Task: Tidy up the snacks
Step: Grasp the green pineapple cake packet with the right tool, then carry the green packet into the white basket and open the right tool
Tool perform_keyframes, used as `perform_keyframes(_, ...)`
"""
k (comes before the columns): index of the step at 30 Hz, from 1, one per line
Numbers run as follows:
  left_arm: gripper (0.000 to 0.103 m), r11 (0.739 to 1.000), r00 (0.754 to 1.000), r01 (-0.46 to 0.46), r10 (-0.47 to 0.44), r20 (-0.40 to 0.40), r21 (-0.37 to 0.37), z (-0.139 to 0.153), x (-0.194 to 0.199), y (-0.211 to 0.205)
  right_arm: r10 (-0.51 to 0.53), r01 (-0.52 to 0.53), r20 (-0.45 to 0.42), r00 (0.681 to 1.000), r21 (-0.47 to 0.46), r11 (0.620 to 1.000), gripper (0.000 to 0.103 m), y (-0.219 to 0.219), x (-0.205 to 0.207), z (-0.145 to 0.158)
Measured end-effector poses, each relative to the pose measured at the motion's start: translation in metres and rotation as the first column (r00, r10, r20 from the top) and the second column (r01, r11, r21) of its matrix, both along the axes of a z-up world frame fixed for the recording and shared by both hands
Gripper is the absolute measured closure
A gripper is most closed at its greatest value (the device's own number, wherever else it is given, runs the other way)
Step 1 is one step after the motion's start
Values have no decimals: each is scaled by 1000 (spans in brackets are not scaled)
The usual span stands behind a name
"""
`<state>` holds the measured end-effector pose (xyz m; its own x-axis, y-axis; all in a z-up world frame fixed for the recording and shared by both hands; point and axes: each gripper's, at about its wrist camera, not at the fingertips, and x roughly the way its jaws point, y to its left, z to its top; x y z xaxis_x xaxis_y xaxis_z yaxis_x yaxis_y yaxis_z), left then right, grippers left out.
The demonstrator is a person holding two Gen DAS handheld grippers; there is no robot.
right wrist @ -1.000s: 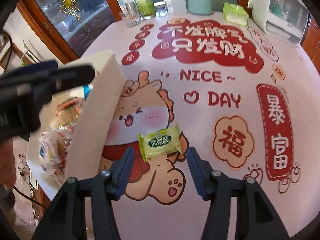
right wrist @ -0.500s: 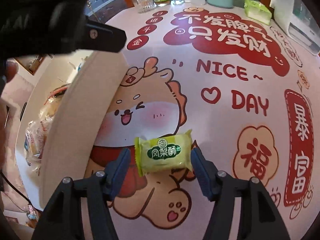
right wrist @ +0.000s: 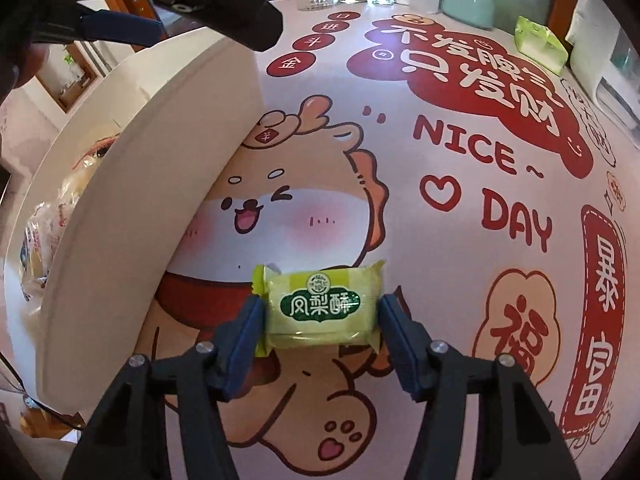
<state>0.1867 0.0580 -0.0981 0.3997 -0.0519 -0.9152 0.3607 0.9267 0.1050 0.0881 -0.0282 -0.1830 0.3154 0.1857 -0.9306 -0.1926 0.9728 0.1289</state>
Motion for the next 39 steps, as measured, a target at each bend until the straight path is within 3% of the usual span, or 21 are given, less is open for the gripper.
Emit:
perform_keyframes(5, 9, 1000, 1000, 13, -13, 3, 0, 2, -5, -1, -19, 19, -9, 1000, 9, 1000, 47, -2, -3, 2)
perform_keyframes(10, 9, 1000, 1000, 14, -14, -6, -12, 3, -10, 2, -36, 38, -41, 999, 56, 998, 41, -5, 1, 2)
perform_keyframes(21, 9, 1000, 1000, 4, -4, -11, -23, 7, -21, 14, -8, 8, 0, 1000, -50, 999, 38, 14, -5, -2)
perform_keyframes(23, 9, 1000, 1000, 2, -2, -12, -26, 8, -22, 17, 4, -2, 19, 1000, -84, 997, 39, 19, -9, -2)
perform_keyframes(25, 9, 1000, 1000, -2, 1, -13, -29, 9, -24, 20, 8, -4, 38, 999, -106, 994, 48, 23, -12, -2)
perform_keyframes(33, 9, 999, 1000, 2, -3, -22, -54, 16, -39, 34, -51, 51, -4, 999, -52, 997, 51, 12, -17, 2)
perform_keyframes(39, 9, 996, 1000, 2, -4, -24, -87, 27, -52, 51, -69, 69, 15, 998, -21, 997, 51, 14, -35, 26)
